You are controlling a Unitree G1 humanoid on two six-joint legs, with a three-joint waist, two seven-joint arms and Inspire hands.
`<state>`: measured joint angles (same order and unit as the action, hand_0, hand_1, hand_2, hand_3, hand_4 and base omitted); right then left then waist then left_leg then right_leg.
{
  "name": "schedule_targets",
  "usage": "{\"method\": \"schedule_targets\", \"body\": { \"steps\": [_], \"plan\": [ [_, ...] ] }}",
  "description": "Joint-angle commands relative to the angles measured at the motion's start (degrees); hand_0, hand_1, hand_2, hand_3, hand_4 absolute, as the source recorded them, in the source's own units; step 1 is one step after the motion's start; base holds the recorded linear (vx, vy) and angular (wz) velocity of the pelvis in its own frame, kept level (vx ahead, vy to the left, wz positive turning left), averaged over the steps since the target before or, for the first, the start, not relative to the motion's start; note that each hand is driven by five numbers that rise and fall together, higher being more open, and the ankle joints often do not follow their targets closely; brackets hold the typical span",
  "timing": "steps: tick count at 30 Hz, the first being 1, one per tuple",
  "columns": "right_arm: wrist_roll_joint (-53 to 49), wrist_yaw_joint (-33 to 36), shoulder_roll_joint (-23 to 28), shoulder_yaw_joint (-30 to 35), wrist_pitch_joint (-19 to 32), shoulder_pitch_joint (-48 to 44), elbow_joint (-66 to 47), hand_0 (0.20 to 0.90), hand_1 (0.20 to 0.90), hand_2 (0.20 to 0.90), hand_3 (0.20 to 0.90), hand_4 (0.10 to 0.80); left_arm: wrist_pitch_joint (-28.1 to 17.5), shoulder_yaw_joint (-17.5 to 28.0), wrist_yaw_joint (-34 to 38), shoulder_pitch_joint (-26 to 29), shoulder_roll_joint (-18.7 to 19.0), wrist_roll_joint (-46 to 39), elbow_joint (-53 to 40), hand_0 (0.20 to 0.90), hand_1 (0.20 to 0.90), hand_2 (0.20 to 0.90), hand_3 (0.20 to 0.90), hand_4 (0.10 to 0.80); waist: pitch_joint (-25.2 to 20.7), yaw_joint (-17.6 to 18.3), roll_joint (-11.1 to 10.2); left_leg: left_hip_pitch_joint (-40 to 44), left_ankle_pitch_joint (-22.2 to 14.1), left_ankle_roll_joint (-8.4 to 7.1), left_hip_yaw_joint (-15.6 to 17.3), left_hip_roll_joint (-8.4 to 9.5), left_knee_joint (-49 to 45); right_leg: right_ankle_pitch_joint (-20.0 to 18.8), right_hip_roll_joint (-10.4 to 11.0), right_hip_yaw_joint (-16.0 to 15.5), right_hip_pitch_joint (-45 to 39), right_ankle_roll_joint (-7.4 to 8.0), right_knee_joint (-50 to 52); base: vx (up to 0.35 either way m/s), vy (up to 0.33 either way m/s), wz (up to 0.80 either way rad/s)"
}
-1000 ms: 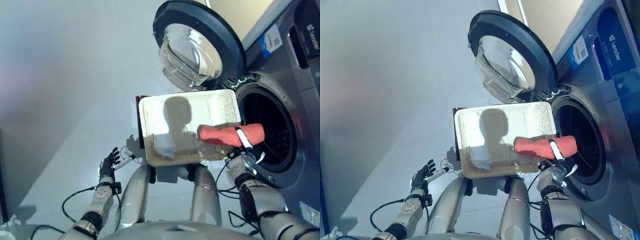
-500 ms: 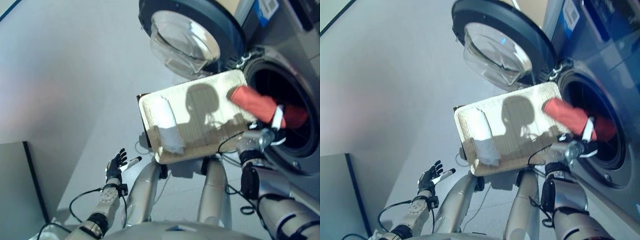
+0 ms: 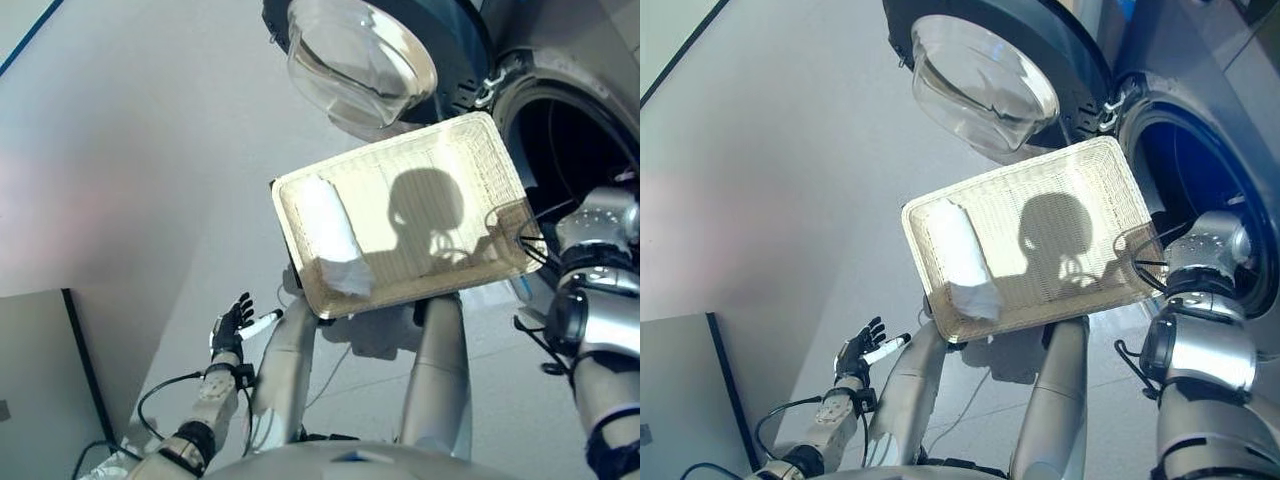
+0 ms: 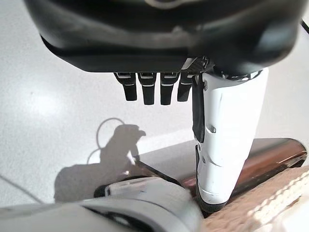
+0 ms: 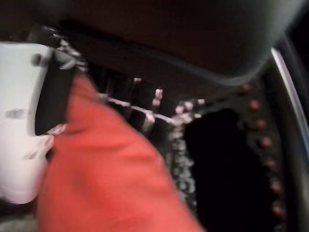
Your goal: Pick up the clothes and place them into the washing machine
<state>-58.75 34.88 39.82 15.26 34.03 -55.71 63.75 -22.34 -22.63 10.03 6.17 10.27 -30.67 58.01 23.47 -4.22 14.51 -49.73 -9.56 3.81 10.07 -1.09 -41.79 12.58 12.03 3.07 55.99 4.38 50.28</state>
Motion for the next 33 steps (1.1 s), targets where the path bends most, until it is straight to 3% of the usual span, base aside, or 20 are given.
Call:
{"method": "schedule_targets", "body": {
  "steps": [1,5,6,7,8,18,27,33],
  "plan": [
    [8.13,2.22,13.15,-5.12,4.56,-4.33,-6.89,0.2,0.2,0.2,0.2,0.3,-2.14,0.7,0.86,-4.45,2.43,0.37,0.87,0.9,0.9,0.9,0.9,0.8,-4.02,1.01,0.86,-0.18,-7.19,-2.68,-2.76,0.8,-5.57,3.58,-1.82,-4.49,-2.85,-2.81,-0.13,0.018,0.032,-0.22],
    [13.51,4.07,18.17,-9.5,2.19,-8.07,-6.77,0.2,0.2,0.2,0.2,0.3,-2.38,0.26,0.82,-5.1,2.86,0.61,-0.33,0.9,0.9,0.9,0.9,0.8,-4.93,0.8,1.43,-0.97,-7.02,-2.63,-2.19,0.97,-5.01,3.39,-1.89,-3.68,-1.29,-2.91,-0.02,0.011,0.026,-0.12],
    [16.66,4.62,21.56,-13.96,0.41,-11.0,-4.46,0.2,0.2,0.2,0.2,0.3,-2.58,0.2,0.8,-5.53,3.48,0.99,-0.68,0.9,0.9,0.9,0.9,0.8,-5.47,0.42,1.43,-1.18,-6.83,-2.64,-1.88,0.93,-4.61,3.11,-1.91,-3.34,-0.57,-2.96,0.04,0.0,0.0,0.0],
    [16.58,4.66,22.18,-15.92,0.2,-13.07,-2.8,0.513,0.513,0.513,0.513,0.524,-2.65,-0.09,0.93,-5.72,3.28,1.05,-0.86,0.9,0.9,0.9,0.9,0.8,-5.72,0.27,1.65,-1.32,-6.65,-2.66,-1.67,1.02,-4.32,3.06,-1.94,-3.13,-0.19,-3.02,-0.08,0.019,0.033,-0.05],
    [16.75,3.94,22.38,-17.49,-0.54,-14.08,-1.85,0.9,0.9,0.9,0.9,0.8,-2.8,-0.16,1.02,-5.77,3.3,0.99,-1.38,0.9,0.9,0.9,0.9,0.8,-5.94,0.16,1.74,-1.3,-6.55,-2.65,-1.51,1.07,-4.06,2.95,-1.95,-3.02,-0.03,-3.07,-0.1,0.026,0.03,-0.09],
    [13.15,-1.62,16.59,-19.26,-3.08,-12.98,4.21,0.9,0.9,0.9,0.9,0.8,-2.72,0.51,1.23,-4.57,1.71,-1.01,1.03,0.9,0.9,0.9,0.9,0.8,-6.68,0.55,1.4,0.89,-4.35,-3.01,-1.17,1.38,1.74,0.57,-1.99,-2.72,-1.72,-3.18,-4.25,0.006,0.008,-0.05],
    [16.2,-7.98,10.67,-23.09,-11.48,-8.73,12.77,0.9,0.9,0.9,0.9,0.8,-1.81,1.7,-1.05,-4.67,1.88,-1.57,1.27,0.9,0.9,0.9,0.9,0.8,-5.9,0.25,0.71,3.91,0.24,-4.25,-2.26,2.12,8.83,-3.0,-1.59,-4.86,-5.94,-2.97,-10.7,-0.037,-0.018,0.05],
    [24.7,-12.64,3.57,-29.26,-16.04,-3.84,13.44,0.9,0.9,0.9,0.9,0.8,-0.86,3.05,-2.65,-5.12,2.68,-0.77,1.48,0.9,0.9,0.9,0.9,0.8,-4.86,-0.56,-1.07,4.46,2.64,-4.34,-3.67,2.24,11.47,-5.2,-1.99,-6.78,-8.34,-3.04,-14.87,-0.029,-0.049,0.12]
  ]
}}
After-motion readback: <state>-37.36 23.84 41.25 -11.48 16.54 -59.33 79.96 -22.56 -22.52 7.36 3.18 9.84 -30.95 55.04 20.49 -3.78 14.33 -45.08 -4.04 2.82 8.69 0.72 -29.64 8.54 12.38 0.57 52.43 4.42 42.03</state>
